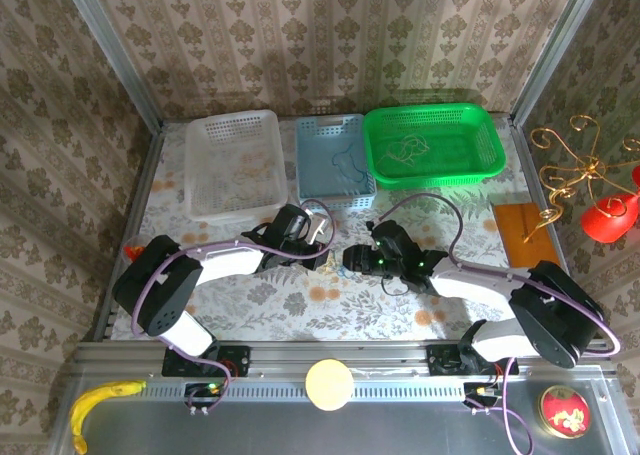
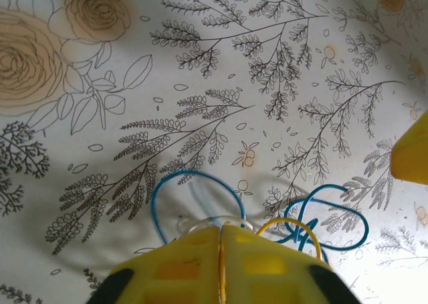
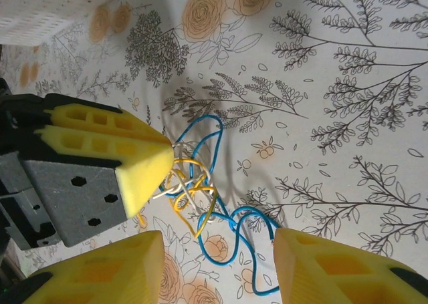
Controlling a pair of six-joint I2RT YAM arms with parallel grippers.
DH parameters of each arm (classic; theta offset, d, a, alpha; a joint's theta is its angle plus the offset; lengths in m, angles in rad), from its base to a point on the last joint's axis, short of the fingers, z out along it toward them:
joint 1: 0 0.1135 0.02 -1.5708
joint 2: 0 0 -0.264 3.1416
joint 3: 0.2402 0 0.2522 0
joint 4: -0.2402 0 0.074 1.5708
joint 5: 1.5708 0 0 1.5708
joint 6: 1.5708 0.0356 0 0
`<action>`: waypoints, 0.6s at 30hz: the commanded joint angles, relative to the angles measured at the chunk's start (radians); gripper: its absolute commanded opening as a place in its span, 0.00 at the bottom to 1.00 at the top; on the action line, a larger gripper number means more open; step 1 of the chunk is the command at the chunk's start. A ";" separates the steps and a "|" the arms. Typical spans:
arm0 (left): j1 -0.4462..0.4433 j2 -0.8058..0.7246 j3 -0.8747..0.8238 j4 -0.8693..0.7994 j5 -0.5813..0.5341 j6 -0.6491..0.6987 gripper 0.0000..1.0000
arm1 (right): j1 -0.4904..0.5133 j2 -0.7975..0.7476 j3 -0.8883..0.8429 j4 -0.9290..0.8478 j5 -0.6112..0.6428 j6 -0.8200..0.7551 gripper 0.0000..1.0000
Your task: Untangle the cables
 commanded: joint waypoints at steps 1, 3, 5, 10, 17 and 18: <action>-0.006 -0.001 0.003 -0.002 0.013 0.008 0.02 | 0.014 0.022 0.027 0.031 0.009 0.012 0.48; -0.006 -0.018 0.008 -0.014 0.014 0.008 0.00 | 0.019 0.033 0.038 0.034 0.010 0.012 0.48; -0.005 -0.035 0.016 -0.030 0.011 0.009 0.00 | 0.024 0.066 0.049 0.039 0.012 0.012 0.48; -0.005 -0.101 0.033 -0.063 0.009 0.010 0.00 | 0.035 0.129 0.074 0.062 0.015 0.014 0.46; -0.001 -0.203 0.060 -0.102 0.019 -0.001 0.00 | 0.037 0.193 0.067 0.108 0.027 0.032 0.43; 0.001 -0.217 0.063 -0.105 0.019 -0.002 0.00 | 0.036 0.194 0.064 0.108 0.031 0.033 0.42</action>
